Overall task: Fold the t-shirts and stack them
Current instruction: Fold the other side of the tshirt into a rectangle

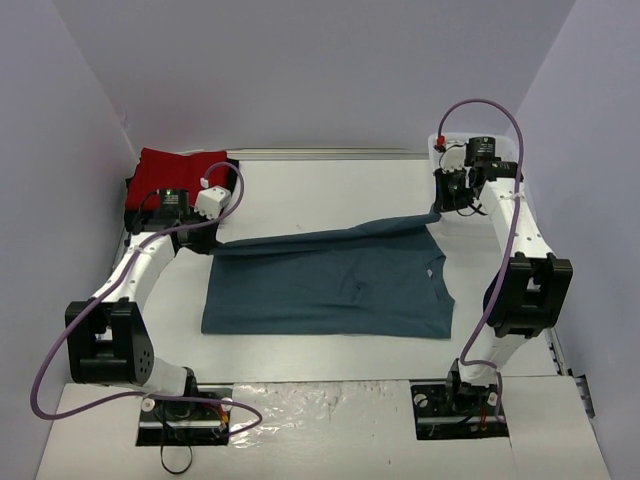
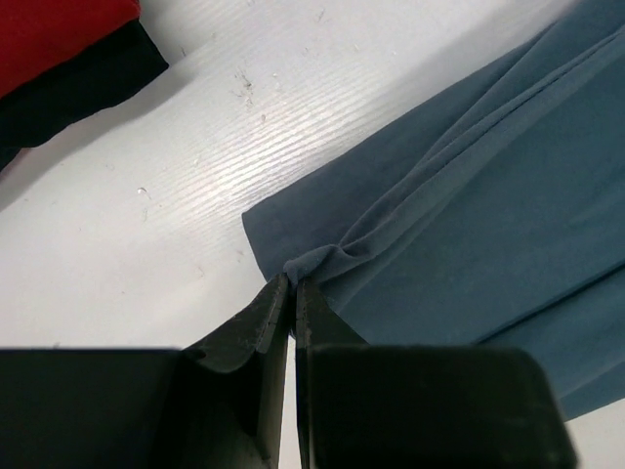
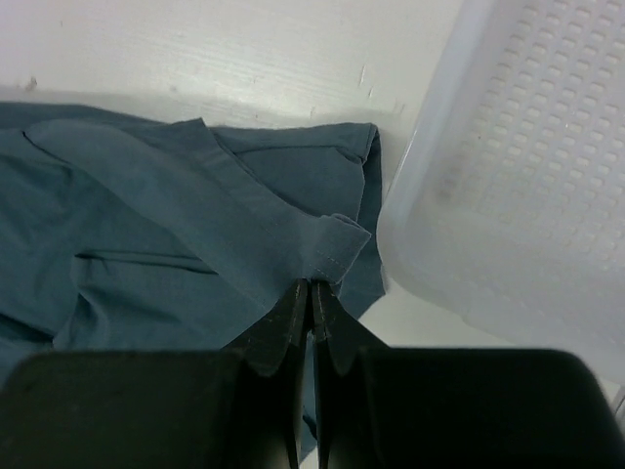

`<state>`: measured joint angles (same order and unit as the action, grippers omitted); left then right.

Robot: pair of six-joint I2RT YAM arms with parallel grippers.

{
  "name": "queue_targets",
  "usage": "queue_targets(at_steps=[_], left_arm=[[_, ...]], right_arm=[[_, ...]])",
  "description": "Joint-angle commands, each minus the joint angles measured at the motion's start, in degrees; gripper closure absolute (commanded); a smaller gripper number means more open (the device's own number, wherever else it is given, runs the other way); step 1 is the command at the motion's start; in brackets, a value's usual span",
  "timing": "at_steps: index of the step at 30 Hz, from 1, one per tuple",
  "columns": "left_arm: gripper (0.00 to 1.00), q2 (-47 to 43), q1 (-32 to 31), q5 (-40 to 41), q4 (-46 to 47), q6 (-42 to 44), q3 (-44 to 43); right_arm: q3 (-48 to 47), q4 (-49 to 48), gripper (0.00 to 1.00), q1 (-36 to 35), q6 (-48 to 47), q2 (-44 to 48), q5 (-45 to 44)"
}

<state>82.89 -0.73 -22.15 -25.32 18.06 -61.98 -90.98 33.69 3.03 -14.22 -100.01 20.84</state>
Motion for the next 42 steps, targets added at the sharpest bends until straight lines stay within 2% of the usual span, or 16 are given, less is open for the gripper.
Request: queue_targets(at_steps=[1,11,22,32,33,34,35,37,38,39,40,42], left_arm=[[0.98,-4.31,0.47,-1.49,1.24,3.2,1.24],[0.98,-6.6,0.47,-1.93,1.77,6.98,3.79],[0.98,-8.53,0.38,-2.1,2.38,10.67,7.92],[0.98,-11.0,0.47,-3.34,0.89,15.59,10.82],[0.96,-11.35,0.47,-3.25,1.32,15.68,11.26],[0.85,-11.61,0.47,-3.07,1.76,15.69,11.78],[0.81,-11.79,0.47,-3.25,1.85,15.95,12.66],[0.72,-12.67,0.38,-3.95,1.68,17.26,13.46],[0.65,-12.93,0.47,-4.47,1.33,18.05,13.98],[0.64,-13.37,0.47,-4.57,1.07,18.23,14.07],[0.62,-13.54,0.47,-4.65,0.89,18.32,14.16],[0.61,-14.16,0.47,-4.92,-0.07,18.94,13.99]], right_arm=[[1.59,5.68,1.0,0.4,-4.49,4.29,-0.28],[8.01,10.78,1.0,0.4,-10.47,9.91,-2.12],[12.05,13.32,1.0,0.4,-12.76,13.08,-3.96],[14.42,16.32,1.0,0.31,-16.89,14.14,-1.34],[14.95,16.49,1.0,0.4,-16.98,14.14,-1.15],[15.22,16.75,1.0,0.31,-17.16,14.14,-0.81],[15.48,17.19,1.0,0.31,-17.86,14.05,-0.45],[15.83,18.25,0.88,0.31,-18.56,13.87,0.95],[16.01,18.86,0.86,0.31,-19.44,13.7,1.83],[16.18,19.82,0.84,0.31,-19.88,13.61,2.27],[16.18,20.09,0.78,0.31,-20.14,13.61,2.45],[16.18,20.62,0.77,0.22,-20.67,13.52,2.1]])
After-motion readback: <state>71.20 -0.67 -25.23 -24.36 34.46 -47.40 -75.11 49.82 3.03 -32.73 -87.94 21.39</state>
